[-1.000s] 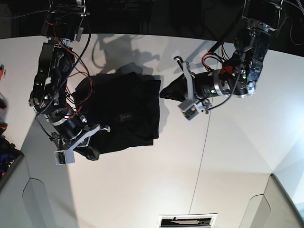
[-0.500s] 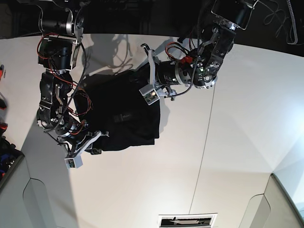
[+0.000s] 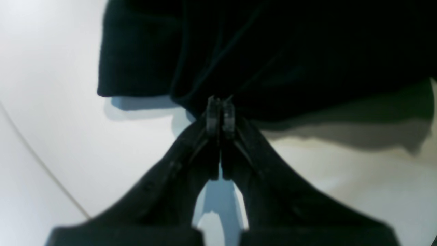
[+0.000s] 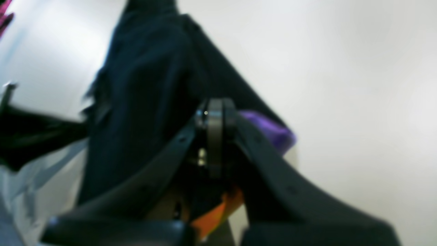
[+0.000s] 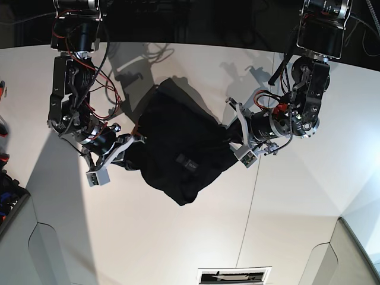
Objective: Layout the t-shirt on the table in an organized manner, then fold the t-shirt properly
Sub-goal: 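Fold the bundle over again with both grippers into a square, then press and square the folded shirt edges with both grippers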
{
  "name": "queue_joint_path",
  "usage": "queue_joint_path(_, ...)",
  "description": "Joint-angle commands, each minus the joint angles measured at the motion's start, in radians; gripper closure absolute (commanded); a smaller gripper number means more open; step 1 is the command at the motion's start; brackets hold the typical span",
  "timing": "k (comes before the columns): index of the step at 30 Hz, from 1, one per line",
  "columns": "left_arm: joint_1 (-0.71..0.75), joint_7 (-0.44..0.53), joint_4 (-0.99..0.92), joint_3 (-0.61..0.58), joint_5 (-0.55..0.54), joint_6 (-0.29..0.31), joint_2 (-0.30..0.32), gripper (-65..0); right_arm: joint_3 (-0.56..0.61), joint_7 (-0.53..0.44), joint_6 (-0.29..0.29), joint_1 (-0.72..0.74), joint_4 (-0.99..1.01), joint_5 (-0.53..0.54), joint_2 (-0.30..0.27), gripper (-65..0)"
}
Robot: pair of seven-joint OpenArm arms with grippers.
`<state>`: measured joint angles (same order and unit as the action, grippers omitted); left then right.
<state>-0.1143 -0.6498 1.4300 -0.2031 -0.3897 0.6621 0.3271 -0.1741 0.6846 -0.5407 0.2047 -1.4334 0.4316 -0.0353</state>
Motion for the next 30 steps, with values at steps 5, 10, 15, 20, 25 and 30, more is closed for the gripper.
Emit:
queue_joint_path(5, -0.05, 0.026, -0.019, 0.002, -0.018, 0.0, 0.003, 0.0, 0.027, 0.019, -0.013, -0.089, -0.134, 0.086, 0.032, 0.0)
queue_joint_path(10, -0.087, 0.026, -0.041, 0.002, -0.018, 0.0, 0.003, 0.0, 0.074, 0.02, -0.013, -0.177, -0.22, 0.085, 0.068, 0.0)
queue_joint_path(15, -0.124, 0.025, -0.041, 0.002, -0.018, 0.0, 0.003, 0.0, 0.14, 0.019, -0.013, -0.23, -0.254, 0.092, 0.086, 0.0)
queue_joint_path(20, -0.14, 0.016, -0.041, 0.002, -0.029, 0.0, 0.01, 0.0, 0.162, 0.019, -0.013, -0.249, -0.306, 0.091, 0.114, 0.0)
queue_joint_path(25, -0.137, -0.013, -0.018, 0.002, -0.187, 0.036, 0.061, 0.0, 0.14, 0.012, -0.005, -0.244, -0.398, 0.015, 0.113, 0.0)
queue_joint_path(30, -0.132, -0.05, -0.002, 0.002, -0.248, 0.036, 0.129, 0.0, 0.027, -0.031, -0.004, -0.239, -0.423, -0.032, 0.113, 0.0)
